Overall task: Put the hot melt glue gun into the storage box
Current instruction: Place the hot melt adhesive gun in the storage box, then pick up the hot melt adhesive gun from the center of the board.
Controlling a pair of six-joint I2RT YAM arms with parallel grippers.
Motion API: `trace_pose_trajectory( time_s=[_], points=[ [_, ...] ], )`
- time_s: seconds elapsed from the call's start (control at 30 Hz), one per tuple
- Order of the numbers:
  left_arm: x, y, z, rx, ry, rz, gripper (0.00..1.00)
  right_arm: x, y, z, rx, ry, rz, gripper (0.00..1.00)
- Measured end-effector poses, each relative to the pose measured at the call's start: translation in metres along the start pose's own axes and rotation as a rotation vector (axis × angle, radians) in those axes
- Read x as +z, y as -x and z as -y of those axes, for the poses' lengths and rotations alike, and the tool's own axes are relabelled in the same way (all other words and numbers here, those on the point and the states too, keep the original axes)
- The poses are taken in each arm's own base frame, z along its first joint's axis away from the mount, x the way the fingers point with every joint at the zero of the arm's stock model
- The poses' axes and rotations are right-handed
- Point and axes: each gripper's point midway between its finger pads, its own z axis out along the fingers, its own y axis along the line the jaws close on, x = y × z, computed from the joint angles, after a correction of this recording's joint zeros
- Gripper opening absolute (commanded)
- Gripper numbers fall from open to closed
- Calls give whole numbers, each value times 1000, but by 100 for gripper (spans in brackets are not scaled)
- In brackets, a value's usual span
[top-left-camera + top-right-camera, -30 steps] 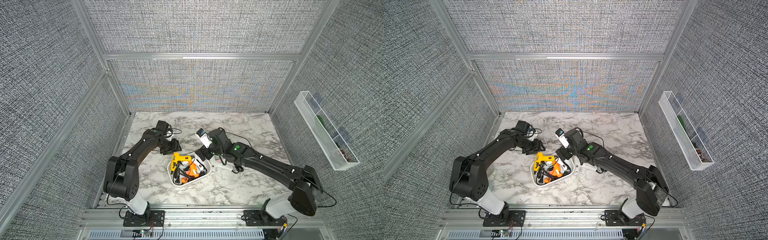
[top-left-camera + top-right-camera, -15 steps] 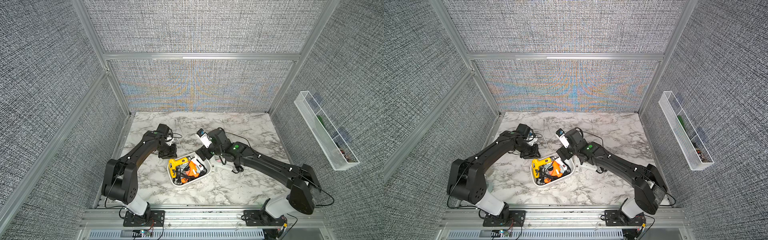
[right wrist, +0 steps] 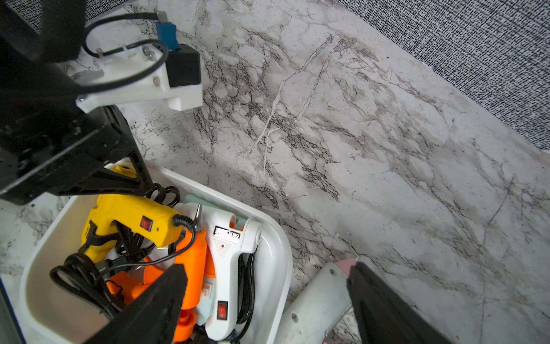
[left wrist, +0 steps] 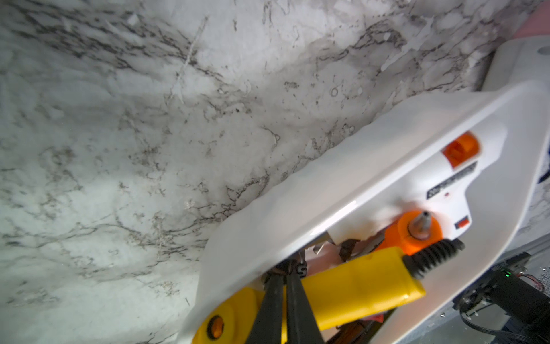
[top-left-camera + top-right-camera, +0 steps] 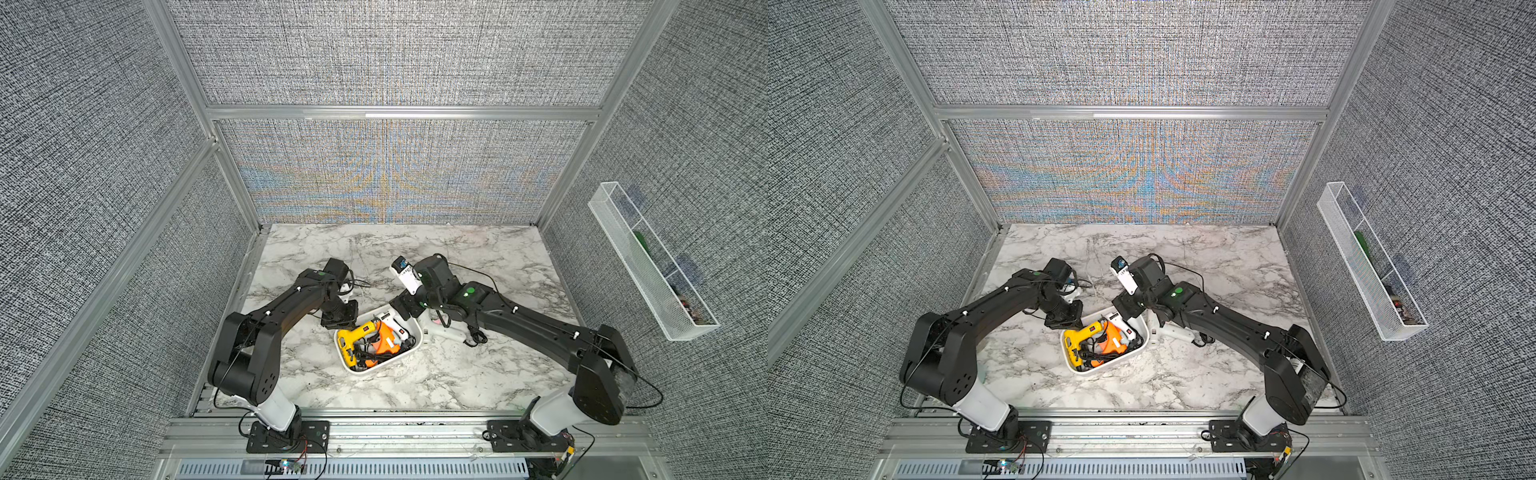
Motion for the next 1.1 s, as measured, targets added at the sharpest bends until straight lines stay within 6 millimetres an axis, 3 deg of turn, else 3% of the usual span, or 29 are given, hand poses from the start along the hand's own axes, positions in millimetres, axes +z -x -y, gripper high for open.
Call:
trace_pose_trajectory(
  time_s=[0.13, 0.27, 0.4, 0.53, 0.63, 0.73, 0.87, 1.0, 1.1],
  points=[
    [11, -3, 5, 22, 21, -22, 18, 0, 0, 0, 7, -1, 0, 90],
    [12, 2, 13, 41, 28, -12, 31, 0, 0, 3, 17, -19, 0, 90],
    [-9, 8, 10, 54, 92, 18, 43, -4, 7, 11, 44, -44, 16, 90],
    [-41, 27, 13, 97, 145, 106, 50, -7, 18, 35, 129, -101, 21, 89],
    [-57, 34, 16, 118, 165, 135, 52, -3, 13, 57, 237, -144, -18, 86],
    [-71, 38, 18, 132, 185, 158, 54, 5, -7, 86, 399, -204, -99, 83],
    [-91, 42, 19, 142, 215, 199, 55, 16, -66, 113, 629, -287, -287, 82],
    [-111, 47, 15, 126, 235, 246, 58, 23, -128, 100, 757, -290, -504, 83],
    [-120, 49, 8, 107, 257, 261, 62, 28, -151, 87, 786, -280, -604, 85]
  ],
)
